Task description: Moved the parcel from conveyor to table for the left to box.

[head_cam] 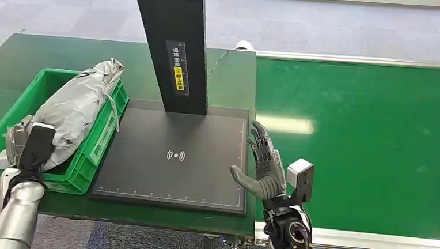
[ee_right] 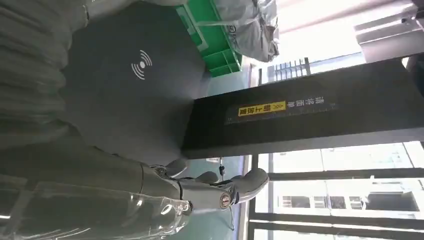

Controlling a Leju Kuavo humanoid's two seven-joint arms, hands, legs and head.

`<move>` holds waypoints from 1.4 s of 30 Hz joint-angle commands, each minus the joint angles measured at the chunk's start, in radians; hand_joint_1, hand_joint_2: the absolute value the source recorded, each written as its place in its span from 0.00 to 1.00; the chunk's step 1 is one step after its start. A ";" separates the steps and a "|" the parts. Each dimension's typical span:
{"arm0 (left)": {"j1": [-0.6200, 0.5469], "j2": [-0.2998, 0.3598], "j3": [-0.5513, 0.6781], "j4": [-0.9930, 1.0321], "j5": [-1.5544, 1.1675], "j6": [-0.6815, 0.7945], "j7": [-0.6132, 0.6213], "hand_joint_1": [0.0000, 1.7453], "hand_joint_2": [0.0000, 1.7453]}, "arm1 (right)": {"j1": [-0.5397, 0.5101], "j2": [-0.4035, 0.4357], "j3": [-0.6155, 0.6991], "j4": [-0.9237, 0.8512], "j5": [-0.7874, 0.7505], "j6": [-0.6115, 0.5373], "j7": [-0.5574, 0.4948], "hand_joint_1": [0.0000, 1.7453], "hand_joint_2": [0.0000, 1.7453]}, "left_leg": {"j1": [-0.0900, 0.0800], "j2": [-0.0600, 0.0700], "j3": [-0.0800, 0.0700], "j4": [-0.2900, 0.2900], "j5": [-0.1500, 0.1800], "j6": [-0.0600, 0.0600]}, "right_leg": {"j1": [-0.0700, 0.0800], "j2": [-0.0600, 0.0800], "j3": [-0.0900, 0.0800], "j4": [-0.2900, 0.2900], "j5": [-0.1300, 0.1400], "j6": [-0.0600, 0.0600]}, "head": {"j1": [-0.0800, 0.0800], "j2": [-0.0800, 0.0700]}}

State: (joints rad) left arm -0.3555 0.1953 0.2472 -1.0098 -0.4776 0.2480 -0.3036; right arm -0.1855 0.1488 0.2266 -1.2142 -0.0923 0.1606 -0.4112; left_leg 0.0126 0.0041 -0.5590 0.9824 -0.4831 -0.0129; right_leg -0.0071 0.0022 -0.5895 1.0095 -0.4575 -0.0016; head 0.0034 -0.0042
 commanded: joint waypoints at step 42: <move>0.316 -0.179 -0.074 -0.819 0.294 -0.003 -0.176 0.00 1.00 | 0.022 0.019 -0.048 0.001 0.050 -0.028 -0.014 0.00 1.00 | 0.000 0.000 0.002 -0.002 -0.002 0.001 | 0.000 0.000 0.002 -0.002 -0.001 0.001 | 0.000 0.000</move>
State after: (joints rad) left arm -0.0897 0.0545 0.2025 -1.7895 -0.2029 0.2582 -0.4651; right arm -0.1422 0.1667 0.2068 -1.2306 -0.0439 0.1328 -0.4303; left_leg 0.0125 0.0041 -0.5595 0.9825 -0.4847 -0.0129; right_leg -0.0072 0.0024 -0.5902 1.0093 -0.4582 -0.0011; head 0.0038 -0.0042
